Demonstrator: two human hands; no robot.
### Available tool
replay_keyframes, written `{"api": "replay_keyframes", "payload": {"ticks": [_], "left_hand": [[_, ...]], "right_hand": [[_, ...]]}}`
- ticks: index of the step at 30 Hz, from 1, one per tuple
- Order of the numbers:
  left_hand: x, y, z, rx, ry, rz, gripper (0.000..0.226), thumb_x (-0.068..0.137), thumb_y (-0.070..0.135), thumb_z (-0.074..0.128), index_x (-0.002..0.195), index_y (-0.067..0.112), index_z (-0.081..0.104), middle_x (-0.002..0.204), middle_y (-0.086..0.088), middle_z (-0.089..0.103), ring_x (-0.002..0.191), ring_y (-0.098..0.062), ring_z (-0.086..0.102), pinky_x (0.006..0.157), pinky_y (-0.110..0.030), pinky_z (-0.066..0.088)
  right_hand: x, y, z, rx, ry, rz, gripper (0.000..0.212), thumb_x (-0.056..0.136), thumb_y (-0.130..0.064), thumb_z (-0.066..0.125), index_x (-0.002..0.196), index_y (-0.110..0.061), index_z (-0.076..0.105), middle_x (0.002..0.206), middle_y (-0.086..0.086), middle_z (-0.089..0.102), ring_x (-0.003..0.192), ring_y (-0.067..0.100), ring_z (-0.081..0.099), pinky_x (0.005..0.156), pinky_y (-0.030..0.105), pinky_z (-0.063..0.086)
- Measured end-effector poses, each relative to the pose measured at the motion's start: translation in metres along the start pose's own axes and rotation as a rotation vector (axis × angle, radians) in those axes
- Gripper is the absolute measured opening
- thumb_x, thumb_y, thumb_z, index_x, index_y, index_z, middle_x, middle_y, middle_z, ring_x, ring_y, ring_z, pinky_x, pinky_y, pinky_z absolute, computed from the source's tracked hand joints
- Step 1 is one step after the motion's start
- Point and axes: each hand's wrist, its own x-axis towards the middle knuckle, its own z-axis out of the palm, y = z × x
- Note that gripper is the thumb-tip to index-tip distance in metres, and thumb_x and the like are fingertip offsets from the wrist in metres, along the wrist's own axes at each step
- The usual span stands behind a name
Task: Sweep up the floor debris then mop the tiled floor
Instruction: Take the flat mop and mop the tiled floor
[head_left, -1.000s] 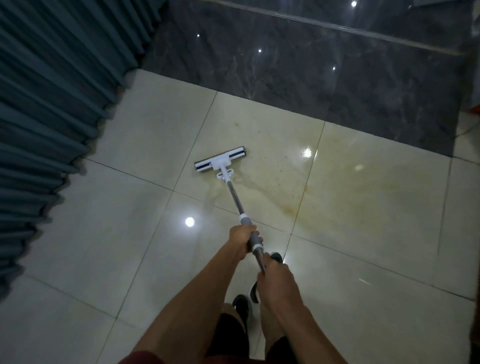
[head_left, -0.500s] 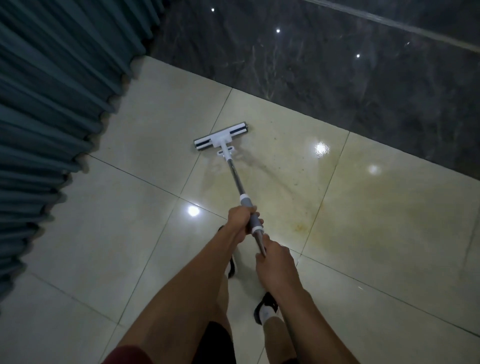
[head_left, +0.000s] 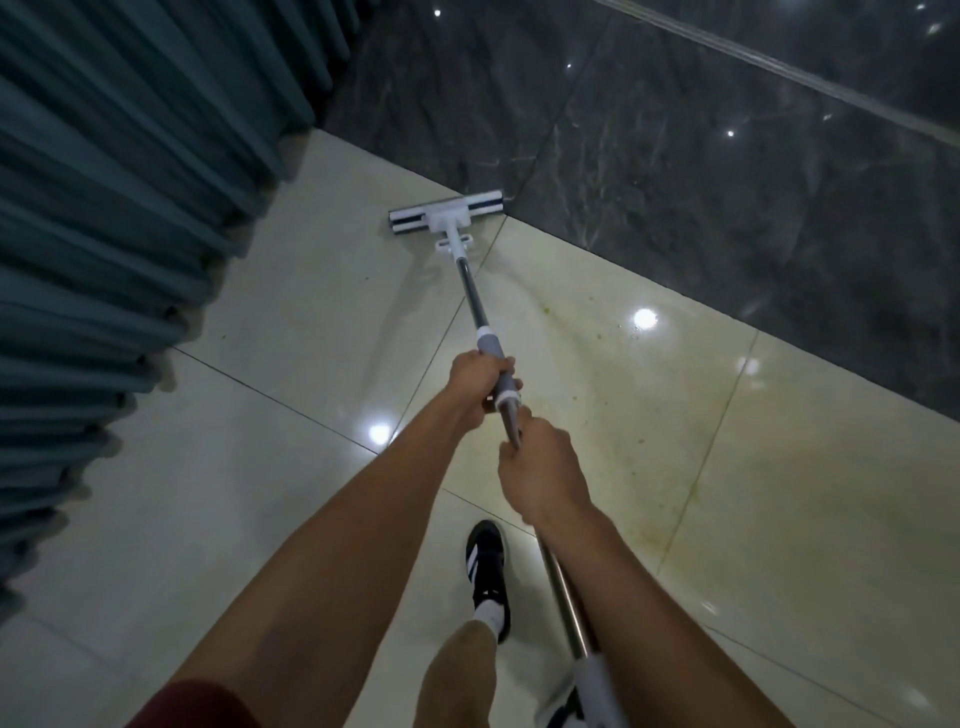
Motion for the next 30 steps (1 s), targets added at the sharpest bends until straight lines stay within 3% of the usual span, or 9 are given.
{"api": "replay_keyframes", "payload": {"ticks": [3, 7, 11, 15, 17, 19, 23, 27, 30], "left_hand": [[0.028, 0.036, -0.007, 0.022, -0.010, 0.034, 0.010, 0.095, 0.004, 0.064, 0.103, 0.003, 0.059, 0.082, -0.011, 0.066, 0.066, -0.022, 0.066, 0.058, -0.037, 0.055], [0.047, 0.064, -0.017, 0.078, -0.011, 0.086, 0.008, 0.099, 0.013, 0.061, 0.103, 0.008, 0.055, 0.089, -0.012, 0.066, 0.066, -0.023, 0.068, 0.057, -0.036, 0.057], [0.043, 0.057, -0.018, 0.121, -0.022, 0.097, 0.014, 0.101, 0.014, 0.059, 0.112, 0.009, 0.055, 0.092, -0.013, 0.067, 0.063, -0.023, 0.069, 0.058, -0.036, 0.060], [0.034, 0.031, -0.017, 0.162, -0.019, 0.130, 0.037, 0.101, 0.008, 0.057, 0.136, 0.005, 0.047, 0.114, -0.020, 0.065, 0.057, -0.018, 0.066, 0.055, -0.035, 0.060], [0.037, 0.016, -0.019, 0.175, -0.011, 0.163, 0.047, 0.100, 0.002, 0.054, 0.145, 0.006, 0.041, 0.132, -0.024, 0.060, 0.051, -0.014, 0.064, 0.057, -0.035, 0.060], [0.037, 0.003, -0.020, 0.188, -0.002, 0.166, 0.050, 0.101, 0.002, 0.052, 0.149, 0.005, 0.037, 0.138, -0.025, 0.057, 0.045, -0.013, 0.063, 0.060, -0.037, 0.061], [0.020, -0.023, -0.022, 0.231, -0.012, 0.146, 0.043, 0.100, 0.007, 0.057, 0.141, 0.005, 0.044, 0.136, -0.026, 0.057, 0.045, -0.015, 0.063, 0.072, -0.048, 0.063], [-0.009, -0.050, -0.021, 0.282, 0.004, 0.135, 0.032, 0.099, 0.009, 0.059, 0.130, 0.006, 0.051, 0.110, -0.025, 0.061, 0.051, -0.020, 0.066, 0.057, -0.040, 0.059], [-0.033, -0.081, -0.023, 0.313, 0.002, 0.095, 0.027, 0.100, 0.010, 0.057, 0.126, 0.011, 0.052, 0.105, -0.014, 0.061, 0.058, -0.023, 0.068, 0.064, -0.042, 0.061]], "right_hand": [[0.036, -0.028, 0.000, 0.009, 0.016, -0.017, 0.036, 0.100, -0.015, 0.049, 0.136, -0.017, 0.049, 0.107, 0.013, 0.063, 0.088, 0.031, 0.068, 0.074, 0.046, 0.061], [0.060, -0.048, 0.003, 0.052, 0.019, -0.003, 0.032, 0.101, -0.017, 0.051, 0.133, -0.014, 0.052, 0.111, 0.012, 0.064, 0.090, 0.030, 0.068, 0.076, 0.045, 0.061], [0.049, -0.038, 0.002, 0.171, -0.044, -0.001, 0.036, 0.099, -0.019, 0.051, 0.135, -0.020, 0.051, 0.102, 0.010, 0.063, 0.072, 0.027, 0.067, 0.049, 0.031, 0.057], [0.011, -0.006, 0.008, 0.419, -0.195, 0.083, 0.036, 0.101, -0.029, 0.049, 0.137, -0.030, 0.044, 0.093, 0.010, 0.064, 0.053, 0.014, 0.065, 0.041, 0.023, 0.050], [-0.011, 0.009, 0.022, 0.448, -0.193, 0.077, 0.035, 0.103, -0.033, 0.043, 0.138, -0.032, 0.042, 0.087, 0.012, 0.065, 0.042, 0.009, 0.059, 0.039, 0.023, 0.049], [-0.025, 0.021, 0.036, 0.435, -0.136, 0.057, 0.037, 0.104, -0.032, 0.040, 0.140, -0.031, 0.041, 0.084, 0.009, 0.061, 0.047, 0.012, 0.055, 0.039, 0.023, 0.047], [-0.046, 0.037, 0.046, 0.369, -0.121, 0.046, 0.037, 0.104, -0.025, 0.036, 0.140, -0.023, 0.040, 0.083, 0.002, 0.050, 0.054, 0.018, 0.050, 0.039, 0.026, 0.049], [-0.074, 0.058, 0.052, 0.326, -0.128, 0.043, 0.036, 0.104, -0.025, 0.037, 0.140, -0.024, 0.039, 0.085, 0.000, 0.050, 0.055, 0.017, 0.052, 0.042, 0.032, 0.054], [-0.100, 0.082, 0.064, 0.283, -0.124, 0.025, 0.035, 0.105, -0.025, 0.038, 0.140, -0.024, 0.039, 0.087, 0.001, 0.053, 0.057, 0.014, 0.051, 0.055, 0.038, 0.059]]}}
